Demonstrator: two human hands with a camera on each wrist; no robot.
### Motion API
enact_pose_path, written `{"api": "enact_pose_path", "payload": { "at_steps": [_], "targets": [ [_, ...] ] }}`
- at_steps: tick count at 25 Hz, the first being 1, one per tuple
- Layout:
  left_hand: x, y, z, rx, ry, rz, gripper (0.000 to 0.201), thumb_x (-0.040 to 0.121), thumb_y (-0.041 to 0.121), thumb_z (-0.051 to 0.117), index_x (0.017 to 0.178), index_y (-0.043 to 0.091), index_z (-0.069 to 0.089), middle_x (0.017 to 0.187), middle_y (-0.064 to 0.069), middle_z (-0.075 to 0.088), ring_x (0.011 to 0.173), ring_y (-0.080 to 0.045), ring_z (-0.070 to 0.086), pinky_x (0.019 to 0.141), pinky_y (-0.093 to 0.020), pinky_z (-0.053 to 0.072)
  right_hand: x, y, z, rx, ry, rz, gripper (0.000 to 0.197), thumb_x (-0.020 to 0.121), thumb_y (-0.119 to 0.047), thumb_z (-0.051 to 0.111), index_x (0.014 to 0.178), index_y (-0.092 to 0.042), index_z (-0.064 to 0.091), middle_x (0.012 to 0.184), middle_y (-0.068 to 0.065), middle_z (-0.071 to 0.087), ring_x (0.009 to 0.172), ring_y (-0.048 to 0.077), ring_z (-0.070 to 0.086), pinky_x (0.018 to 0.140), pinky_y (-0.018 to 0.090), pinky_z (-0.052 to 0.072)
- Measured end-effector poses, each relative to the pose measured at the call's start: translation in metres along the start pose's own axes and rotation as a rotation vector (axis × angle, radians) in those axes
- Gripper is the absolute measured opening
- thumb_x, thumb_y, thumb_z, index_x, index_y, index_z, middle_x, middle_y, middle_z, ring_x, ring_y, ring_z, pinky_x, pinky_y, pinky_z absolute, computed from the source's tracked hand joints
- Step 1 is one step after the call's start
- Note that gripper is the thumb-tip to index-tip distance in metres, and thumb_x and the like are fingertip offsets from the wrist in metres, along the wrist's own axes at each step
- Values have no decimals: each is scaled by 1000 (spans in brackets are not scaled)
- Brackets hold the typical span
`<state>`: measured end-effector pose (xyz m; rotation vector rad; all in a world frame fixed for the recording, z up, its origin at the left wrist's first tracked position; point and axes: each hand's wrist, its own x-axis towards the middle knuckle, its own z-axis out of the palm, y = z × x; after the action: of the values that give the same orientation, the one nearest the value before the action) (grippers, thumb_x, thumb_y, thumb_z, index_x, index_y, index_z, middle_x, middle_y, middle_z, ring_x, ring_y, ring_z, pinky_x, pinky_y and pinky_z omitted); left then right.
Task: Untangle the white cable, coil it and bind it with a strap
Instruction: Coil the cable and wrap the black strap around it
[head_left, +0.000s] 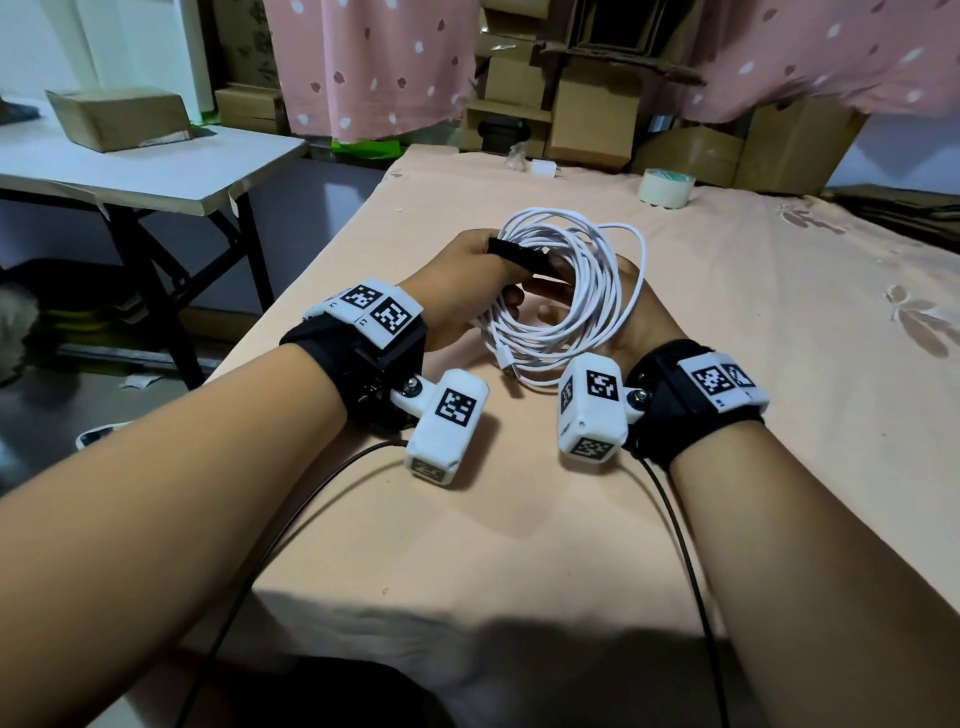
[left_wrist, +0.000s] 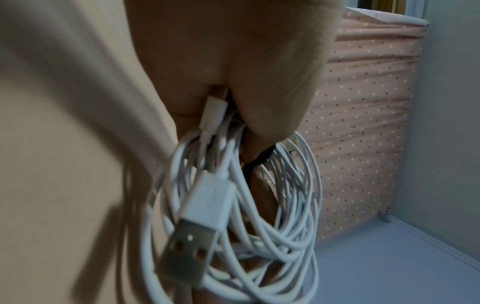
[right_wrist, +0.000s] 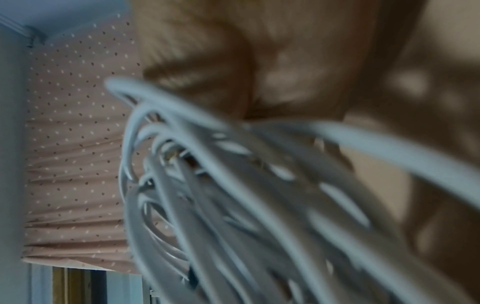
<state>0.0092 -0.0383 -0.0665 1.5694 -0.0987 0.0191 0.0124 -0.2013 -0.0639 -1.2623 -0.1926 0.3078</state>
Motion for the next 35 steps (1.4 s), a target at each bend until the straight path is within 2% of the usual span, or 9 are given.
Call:
{"api": "enact_pose_path", "payload": {
  "at_steps": [2, 5, 7, 13, 18, 23, 27, 31, 35],
  "targets": [
    [-2, 2, 2, -13, 6, 3, 23, 98, -5, 45, 94, 6, 64, 76, -8, 55, 53, -14, 47, 51, -26, 43, -4, -3, 2, -30, -9, -31, 23, 103, -16, 48, 99, -7, 69, 88, 12, 71, 77, 28, 64, 65, 32, 56],
    [2, 0, 0, 8, 38, -3, 20, 97, -4, 44, 103, 5, 61, 89, -19, 56, 53, -16, 48, 55, -29, 43, -8, -5, 5, -36, -33, -77, 29, 105, -13, 42, 90, -9, 66, 72, 5, 73, 60, 19, 69, 55, 28, 57],
    [7, -2, -2, 29, 68, -20, 25, 95, -2, 45, 116, 1, 57, 97, -28, 58, 55, -17, 51, 56, -31, 44, -7, -5, 5, -32, -27, -100, 29, 106, -12, 40, 93, -9, 66, 73, 5, 74, 60, 16, 71, 56, 26, 58],
    [12, -7, -5, -3, 43, -45, 50, 82, 7, 63, 126, -10, 47, 82, -19, 55, 49, -17, 48, 48, -28, 44, 2, 0, 1, -27, 65, -43, 23, 102, -8, 50, 91, -2, 69, 74, 13, 67, 63, 19, 67, 58, 26, 58],
    [10, -8, -8, -21, -17, -25, 70, 67, -6, 75, 128, -17, 44, 94, -32, 59, 77, -36, 52, 49, -31, 49, 0, 1, 8, 29, 117, 27, 23, 100, -8, 50, 83, 2, 63, 65, 17, 57, 48, 21, 61, 47, 25, 53],
    [1, -2, -4, -118, -39, 7, 46, 76, -17, 67, 118, -3, 53, 95, -26, 59, 58, -25, 58, 47, -27, 46, -11, -3, 11, 75, 38, -4, 48, 102, -5, 43, 61, -4, 66, 52, 12, 55, 39, 18, 56, 41, 20, 47],
    [-4, 5, 1, -125, -83, 35, 20, 84, 7, 67, 102, 0, 61, 88, -23, 51, 51, -19, 36, 47, -28, 34, -8, -2, 9, 24, 95, -56, 22, 99, -6, 52, 84, 0, 66, 65, 11, 64, 50, 16, 62, 49, 22, 52],
    [2, 3, -1, -119, 33, 44, 35, 89, 13, 67, 112, -11, 58, 89, -23, 54, 46, -17, 37, 45, -25, 35, -1, 1, 8, 51, 102, -52, 17, 99, -5, 51, 99, 6, 64, 69, 13, 62, 53, 16, 63, 51, 25, 54],
    [6, 1, -3, -150, 55, 41, 26, 89, 15, 65, 111, 2, 58, 94, -20, 50, 45, -17, 35, 45, -24, 34, 3, 2, 2, 35, 40, -62, 29, 100, -3, 49, 84, 3, 72, 71, 11, 72, 59, 16, 70, 54, 25, 57]
  ]
}}
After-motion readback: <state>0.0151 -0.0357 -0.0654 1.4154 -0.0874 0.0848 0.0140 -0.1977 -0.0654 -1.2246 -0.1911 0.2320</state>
